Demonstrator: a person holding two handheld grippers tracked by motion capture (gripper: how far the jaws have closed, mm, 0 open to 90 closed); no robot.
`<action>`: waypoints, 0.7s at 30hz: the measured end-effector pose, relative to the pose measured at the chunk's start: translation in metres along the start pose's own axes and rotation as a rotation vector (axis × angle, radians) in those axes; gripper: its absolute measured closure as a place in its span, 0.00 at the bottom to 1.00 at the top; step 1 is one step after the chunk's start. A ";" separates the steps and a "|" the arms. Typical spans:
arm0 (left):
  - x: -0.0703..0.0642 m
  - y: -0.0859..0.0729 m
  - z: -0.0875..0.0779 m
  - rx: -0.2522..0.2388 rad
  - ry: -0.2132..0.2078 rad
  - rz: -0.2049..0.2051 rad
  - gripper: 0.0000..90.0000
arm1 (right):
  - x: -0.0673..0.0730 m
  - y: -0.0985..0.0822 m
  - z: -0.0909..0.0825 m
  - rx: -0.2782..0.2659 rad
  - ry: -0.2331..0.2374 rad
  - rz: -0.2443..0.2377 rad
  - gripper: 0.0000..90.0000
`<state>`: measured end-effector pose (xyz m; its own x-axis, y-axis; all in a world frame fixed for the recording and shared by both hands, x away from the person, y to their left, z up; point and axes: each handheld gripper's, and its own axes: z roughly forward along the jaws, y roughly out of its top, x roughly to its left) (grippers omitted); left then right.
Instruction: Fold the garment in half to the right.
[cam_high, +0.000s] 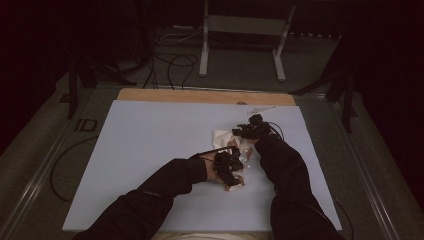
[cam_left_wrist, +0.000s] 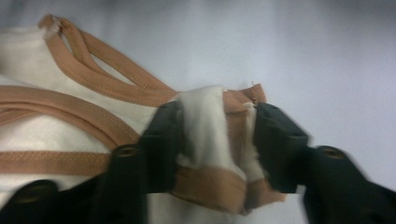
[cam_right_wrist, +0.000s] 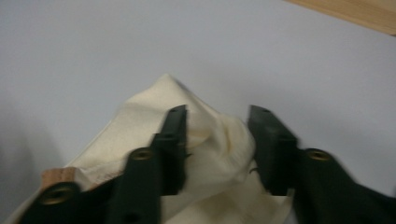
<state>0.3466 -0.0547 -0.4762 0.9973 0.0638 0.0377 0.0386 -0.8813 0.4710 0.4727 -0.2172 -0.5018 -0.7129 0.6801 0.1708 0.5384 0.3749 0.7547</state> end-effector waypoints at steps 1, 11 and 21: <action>-0.001 -0.003 -0.007 -0.021 0.003 -0.010 0.45 | 0.001 0.002 -0.004 -0.003 -0.003 0.009 0.55; 0.000 -0.030 -0.050 -0.131 0.026 -0.100 0.16 | 0.004 0.016 -0.028 -0.039 -0.049 0.009 0.45; -0.012 -0.084 -0.078 -0.249 0.132 -0.235 0.01 | 0.024 0.017 -0.046 -0.043 -0.043 0.009 0.44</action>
<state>0.3268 0.0551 -0.4472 0.9455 0.3255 0.0087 0.2331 -0.6953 0.6799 0.4437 -0.2235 -0.4556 -0.6880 0.7099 0.1507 0.5239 0.3422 0.7800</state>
